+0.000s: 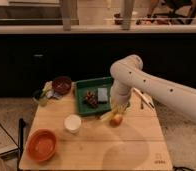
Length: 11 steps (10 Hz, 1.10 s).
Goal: Place banana in red bowl
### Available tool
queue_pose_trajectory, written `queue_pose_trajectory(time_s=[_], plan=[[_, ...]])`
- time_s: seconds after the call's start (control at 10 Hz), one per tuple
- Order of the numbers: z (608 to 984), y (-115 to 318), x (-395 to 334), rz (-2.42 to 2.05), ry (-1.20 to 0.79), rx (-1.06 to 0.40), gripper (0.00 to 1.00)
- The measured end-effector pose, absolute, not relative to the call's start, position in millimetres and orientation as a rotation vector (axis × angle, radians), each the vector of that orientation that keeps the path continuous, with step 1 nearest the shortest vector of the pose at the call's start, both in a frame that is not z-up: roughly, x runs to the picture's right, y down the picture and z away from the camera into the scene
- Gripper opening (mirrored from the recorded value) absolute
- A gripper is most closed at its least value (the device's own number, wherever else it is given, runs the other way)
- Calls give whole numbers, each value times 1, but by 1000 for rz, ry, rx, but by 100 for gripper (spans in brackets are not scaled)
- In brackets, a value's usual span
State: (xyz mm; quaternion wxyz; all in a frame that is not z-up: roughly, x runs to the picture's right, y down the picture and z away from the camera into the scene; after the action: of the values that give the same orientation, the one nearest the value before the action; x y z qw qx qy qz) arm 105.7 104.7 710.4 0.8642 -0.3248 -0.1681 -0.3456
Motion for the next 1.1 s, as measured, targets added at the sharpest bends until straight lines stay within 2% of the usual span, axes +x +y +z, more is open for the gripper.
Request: queue_pose_trajectory(time_s=[0.3, 1.1], plan=[[692, 105, 68, -815, -409, -673, 0], [674, 120, 1, -991, -537, -706, 0]])
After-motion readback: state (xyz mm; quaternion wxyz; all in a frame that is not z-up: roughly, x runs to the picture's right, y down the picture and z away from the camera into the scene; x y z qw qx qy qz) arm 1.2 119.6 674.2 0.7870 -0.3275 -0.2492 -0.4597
